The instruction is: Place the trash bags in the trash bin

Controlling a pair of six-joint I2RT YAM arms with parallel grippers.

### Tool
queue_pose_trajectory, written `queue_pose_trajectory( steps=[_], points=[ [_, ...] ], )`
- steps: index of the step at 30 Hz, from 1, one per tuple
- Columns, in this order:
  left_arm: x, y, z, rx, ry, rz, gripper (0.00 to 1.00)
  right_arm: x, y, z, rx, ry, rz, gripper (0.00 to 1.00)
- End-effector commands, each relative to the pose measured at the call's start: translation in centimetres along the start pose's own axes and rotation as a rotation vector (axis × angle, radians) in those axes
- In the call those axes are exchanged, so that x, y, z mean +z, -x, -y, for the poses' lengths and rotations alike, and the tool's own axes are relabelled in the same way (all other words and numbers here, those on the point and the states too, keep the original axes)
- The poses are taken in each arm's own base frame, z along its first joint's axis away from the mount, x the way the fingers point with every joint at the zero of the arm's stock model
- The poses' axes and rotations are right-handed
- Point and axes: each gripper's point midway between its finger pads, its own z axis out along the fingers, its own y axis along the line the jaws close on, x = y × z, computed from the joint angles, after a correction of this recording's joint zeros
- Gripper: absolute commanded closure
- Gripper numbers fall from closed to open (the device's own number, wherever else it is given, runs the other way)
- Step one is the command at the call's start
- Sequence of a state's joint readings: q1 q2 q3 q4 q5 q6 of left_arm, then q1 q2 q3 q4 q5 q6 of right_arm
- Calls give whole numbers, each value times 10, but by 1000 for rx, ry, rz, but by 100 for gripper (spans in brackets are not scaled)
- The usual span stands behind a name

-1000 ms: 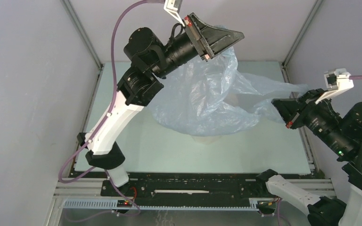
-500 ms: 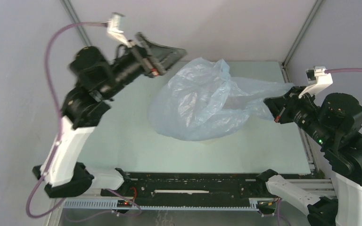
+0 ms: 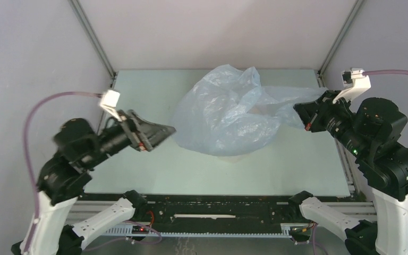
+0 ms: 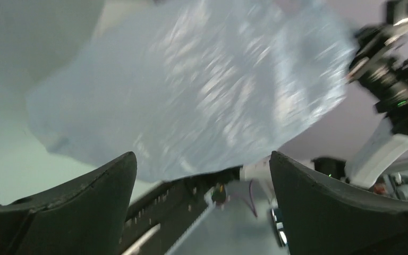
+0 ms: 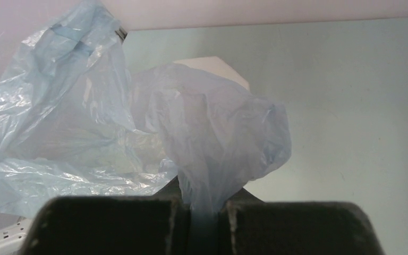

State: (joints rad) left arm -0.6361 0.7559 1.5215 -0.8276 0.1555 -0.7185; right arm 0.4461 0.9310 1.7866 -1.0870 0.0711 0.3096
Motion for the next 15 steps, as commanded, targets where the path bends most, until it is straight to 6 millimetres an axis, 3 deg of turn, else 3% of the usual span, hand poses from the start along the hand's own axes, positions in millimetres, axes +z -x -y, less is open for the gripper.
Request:
queue_pose_trajectory(
  steps=[1, 5, 7, 11, 15],
  points=[
    [25, -64, -9, -119, -91, -236, 0, 7, 13, -3, 25, 0, 48, 100],
    [63, -76, -27, -132, -71, -252, 0, 7, 13, -3, 41, 3, 51, 100],
    [86, -69, -20, -113, -98, -266, 3, 7, 13, -6, 52, 16, 51, 100],
    [130, -25, 20, -45, -197, -215, 44, 7, 12, -12, 76, 44, 48, 100],
    [168, -7, 43, -52, -274, -208, 74, 9, 9, -16, 101, 69, 44, 100]
  ],
)
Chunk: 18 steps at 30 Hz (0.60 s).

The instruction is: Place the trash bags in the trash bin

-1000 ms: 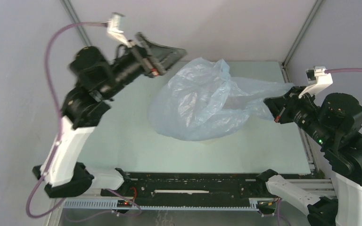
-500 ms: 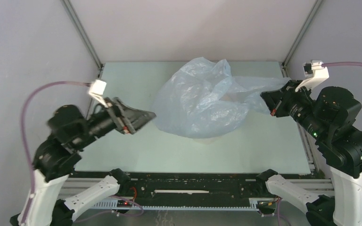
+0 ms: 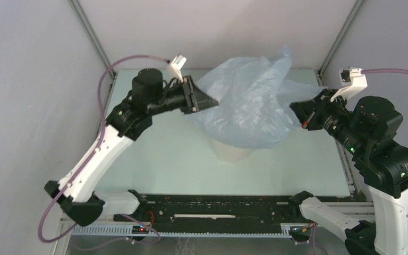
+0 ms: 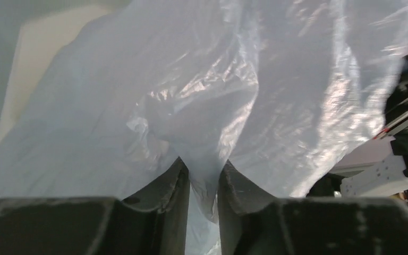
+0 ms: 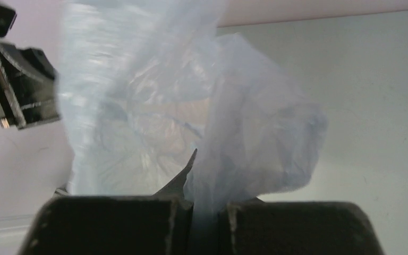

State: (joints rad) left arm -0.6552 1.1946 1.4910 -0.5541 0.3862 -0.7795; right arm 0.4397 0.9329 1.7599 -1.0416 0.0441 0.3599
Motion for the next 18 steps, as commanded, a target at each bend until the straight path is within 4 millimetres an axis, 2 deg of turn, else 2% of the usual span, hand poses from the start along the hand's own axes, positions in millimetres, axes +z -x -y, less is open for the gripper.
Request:
queue_pose_trajectory(
  steps=[1, 4, 5, 7, 11, 14, 18],
  points=[
    [15, 44, 67, 83, -234, 69, 80, 3, 7, -11, 55, 49, 38, 100],
    [43, 52, 76, 85, -265, 41, 97, 5, 8, -19, 70, 88, 34, 100],
    [51, 55, 78, 87, -269, 39, 99, 6, 9, -20, 73, 93, 36, 100],
    [69, 58, 68, 46, -225, 24, 100, 9, 9, -21, 75, 95, 34, 100],
    [98, 30, 21, -50, -66, -70, 100, 16, 8, -23, 88, 98, 24, 100],
    [99, 2, -12, -66, 34, -113, 100, 21, 6, -25, 99, 110, 17, 100],
    [105, -42, -69, -40, 204, -182, 96, 29, 2, -25, 110, 110, 4, 100]
  ],
)
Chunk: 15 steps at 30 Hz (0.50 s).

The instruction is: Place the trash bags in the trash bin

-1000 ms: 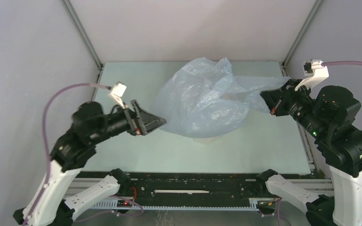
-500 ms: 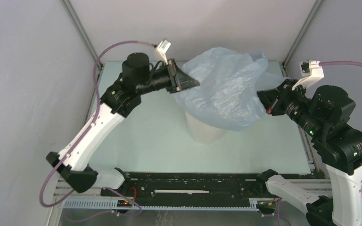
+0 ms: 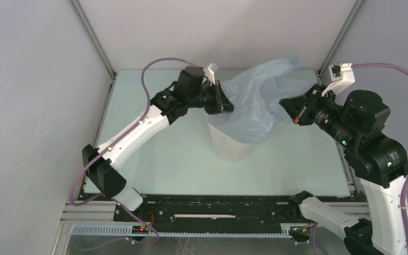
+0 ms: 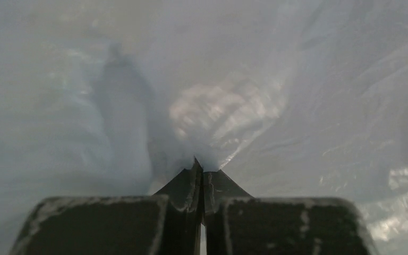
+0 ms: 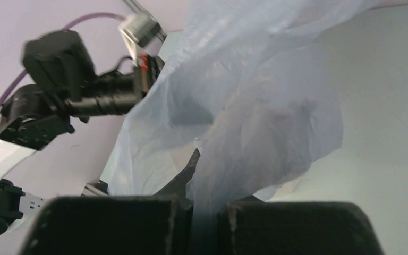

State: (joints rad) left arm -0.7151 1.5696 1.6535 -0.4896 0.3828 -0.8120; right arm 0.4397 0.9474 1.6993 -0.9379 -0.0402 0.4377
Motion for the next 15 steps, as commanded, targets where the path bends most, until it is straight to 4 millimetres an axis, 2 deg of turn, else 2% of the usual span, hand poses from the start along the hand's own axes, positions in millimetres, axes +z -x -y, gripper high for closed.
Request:
queue_pose_trajectory(
  steps=[1, 3, 5, 6, 8, 10, 15],
  points=[
    [7, -39, -51, 18, 177, -77, 95, 12, 4, -4, 36, 17, 15, 100],
    [20, -54, -72, 41, 241, -153, 94, 15, 2, -3, 48, 9, 10, 100],
    [24, -57, -85, 87, 310, -180, 94, 18, 0, -2, 58, 8, -2, 100],
    [24, -53, -85, 105, 321, -172, 94, 20, -1, -3, 61, 9, -8, 100],
    [20, -41, -78, 139, 319, -133, 91, 22, -6, -2, 66, 11, -26, 100],
    [15, -29, -64, 164, 293, -102, 85, 26, -12, 0, 74, 7, -42, 100],
    [-7, -11, -19, 179, 177, -37, 59, 26, -17, 2, 70, 2, -58, 100]
  ],
)
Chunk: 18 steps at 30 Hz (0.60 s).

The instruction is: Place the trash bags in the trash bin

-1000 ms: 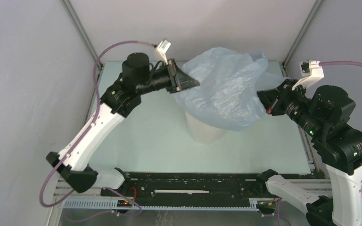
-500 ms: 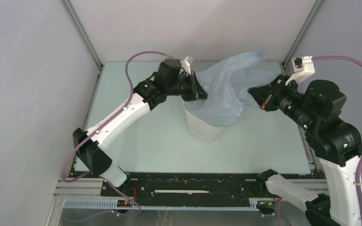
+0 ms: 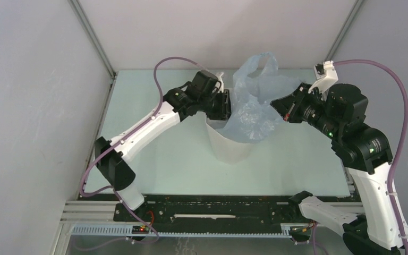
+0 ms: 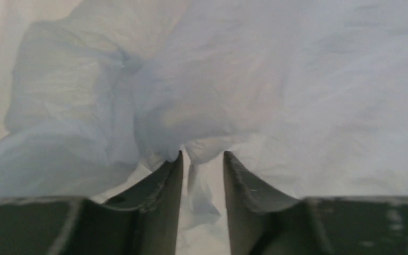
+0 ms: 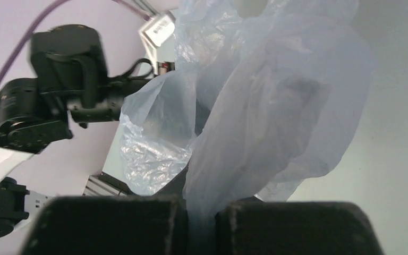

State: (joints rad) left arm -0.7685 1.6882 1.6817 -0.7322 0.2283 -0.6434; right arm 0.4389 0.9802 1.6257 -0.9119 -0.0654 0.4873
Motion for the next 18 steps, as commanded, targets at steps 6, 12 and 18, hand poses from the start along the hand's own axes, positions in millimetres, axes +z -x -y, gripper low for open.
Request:
queue_pose_trajectory(
  steps=[6, 12, 18],
  points=[
    [-108, 47, 68, 109, -207, 259, 36, -1, 3, -7, 1, 34, 7, 100],
    [-160, 55, 85, 145, -308, 401, 18, -1, 1, -13, -5, 69, -4, 100],
    [-205, 57, 118, 217, -501, 554, 0, 8, -4, -32, 6, 158, -74, 100]
  ],
)
